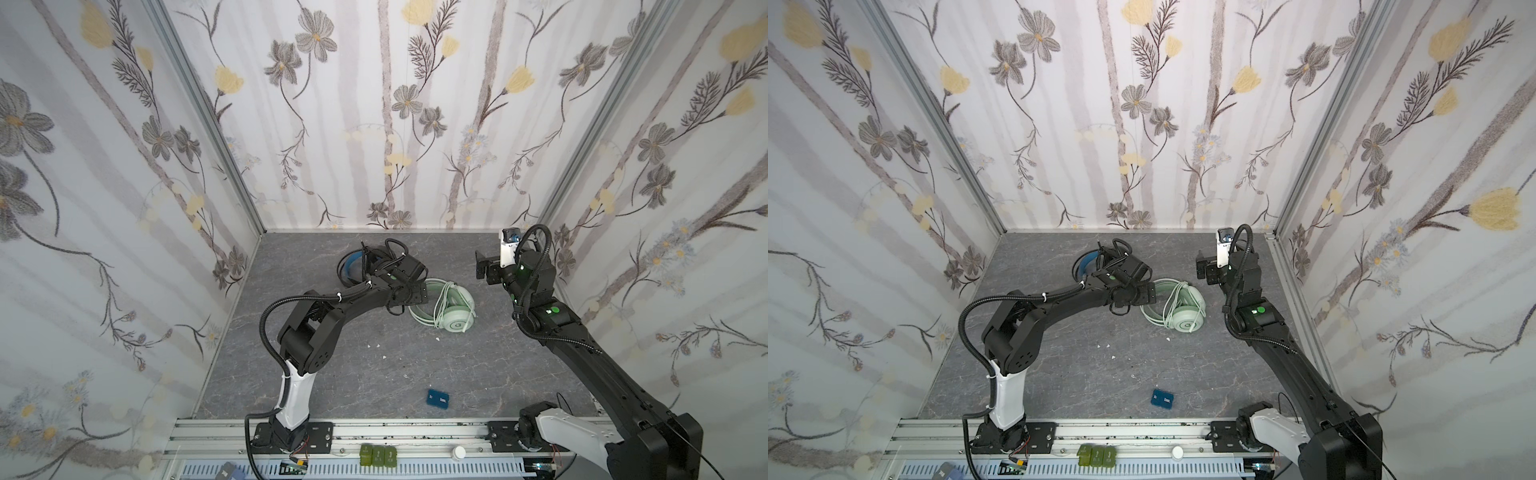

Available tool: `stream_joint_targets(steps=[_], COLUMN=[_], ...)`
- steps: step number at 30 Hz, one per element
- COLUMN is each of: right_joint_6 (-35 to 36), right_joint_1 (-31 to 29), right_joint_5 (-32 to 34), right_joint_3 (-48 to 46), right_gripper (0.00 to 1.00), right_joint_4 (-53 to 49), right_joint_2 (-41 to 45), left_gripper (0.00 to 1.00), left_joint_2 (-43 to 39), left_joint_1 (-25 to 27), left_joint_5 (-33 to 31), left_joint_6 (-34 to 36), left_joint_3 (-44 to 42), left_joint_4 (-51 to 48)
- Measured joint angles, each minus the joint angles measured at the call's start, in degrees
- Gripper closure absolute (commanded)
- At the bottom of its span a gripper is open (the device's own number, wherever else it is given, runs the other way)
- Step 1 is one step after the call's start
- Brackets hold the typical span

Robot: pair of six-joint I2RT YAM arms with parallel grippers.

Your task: Wrap the headphones

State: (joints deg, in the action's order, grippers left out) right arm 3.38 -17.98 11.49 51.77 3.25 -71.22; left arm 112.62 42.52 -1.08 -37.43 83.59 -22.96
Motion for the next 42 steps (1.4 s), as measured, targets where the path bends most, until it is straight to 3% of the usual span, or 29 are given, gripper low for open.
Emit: stream_joint_targets(steps=[5, 10, 14, 20, 24, 28, 33, 39, 42], right_joint_6=[-3.2, -9.1, -14.3, -14.6, -13.6, -11.5, -10.3, -7.4, -6.7], right_joint_1=[1.3, 5.2, 9.8, 14.7, 16.8, 17.2, 18.5, 18.0, 18.0], right_joint_5=[2.8, 7.8, 11.8, 10.7, 6.2, 2.3, 0.2, -6.0, -6.8], right_joint_3=[-5.3, -15.1, -23.2, -31.4, -31.3, -30.1, -28.3, -30.4, -33.6], right_gripper=[0.0, 0.0, 0.0, 0.0, 0.0, 0.0, 0.0, 0.0, 0.0], right_joint_4=[2.1, 6.4, 10.0, 22.1, 29.9, 35.7, 42.1, 47.8, 51.5], right_joint_2=[3.9, 8.1, 9.9, 4.9, -3.3, -9.4, -14.2, -14.3, -13.7], left_gripper=[0.0, 0.0, 0.0, 0.0, 0.0, 0.0, 0.0, 0.0, 0.0], left_joint_2=[-8.9, -24.0, -35.0, -44.2, -44.1, -40.9, -31.9, -24.2, -24.3], left_joint_1=[2.2, 4.0, -1.3, -15.8, -23.7, -27.5, -31.8, -34.9, -36.5], left_joint_5=[-0.7, -3.6, -9.1, -20.0, -25.3, -28.0, -29.7, -27.3, -24.9], left_joint_6=[4.2, 10.4, 14.9, 20.1, 24.9, 31.2, 34.7, 37.2, 37.0], left_joint_3=[-7.1, -17.4, -23.3, -32.8, -42.0, -49.8, -52.0, -54.2, -56.4], left_joint_4=[0.6, 1.3, -0.2, 3.0, 11.9, 25.8, 39.9, 54.5, 60.0])
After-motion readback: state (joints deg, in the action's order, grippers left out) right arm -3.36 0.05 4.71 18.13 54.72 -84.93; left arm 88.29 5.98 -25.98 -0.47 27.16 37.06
